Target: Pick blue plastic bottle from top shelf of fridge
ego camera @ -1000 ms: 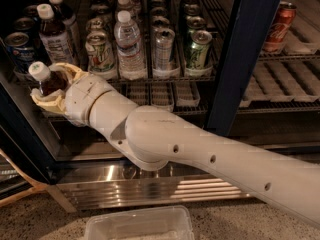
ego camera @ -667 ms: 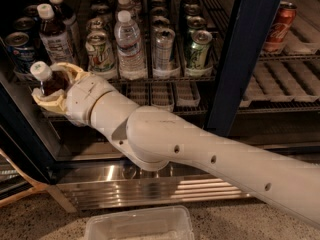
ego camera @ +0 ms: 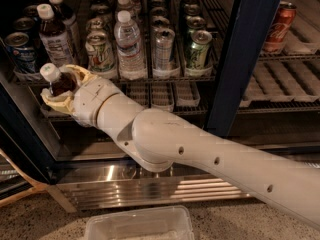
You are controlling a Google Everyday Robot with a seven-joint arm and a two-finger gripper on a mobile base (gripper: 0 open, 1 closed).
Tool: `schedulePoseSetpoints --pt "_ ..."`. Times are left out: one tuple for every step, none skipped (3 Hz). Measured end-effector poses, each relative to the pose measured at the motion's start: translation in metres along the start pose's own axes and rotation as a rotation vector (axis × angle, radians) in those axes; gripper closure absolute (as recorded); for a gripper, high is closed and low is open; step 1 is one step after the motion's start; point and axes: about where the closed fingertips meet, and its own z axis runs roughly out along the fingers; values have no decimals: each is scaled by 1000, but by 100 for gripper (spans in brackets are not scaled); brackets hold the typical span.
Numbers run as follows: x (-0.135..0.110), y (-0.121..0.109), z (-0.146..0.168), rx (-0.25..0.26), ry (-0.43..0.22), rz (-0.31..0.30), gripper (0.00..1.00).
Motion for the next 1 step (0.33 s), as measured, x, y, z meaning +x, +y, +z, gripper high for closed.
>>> schedulePoseSetpoints --pt "0 0 0 0 0 0 100"
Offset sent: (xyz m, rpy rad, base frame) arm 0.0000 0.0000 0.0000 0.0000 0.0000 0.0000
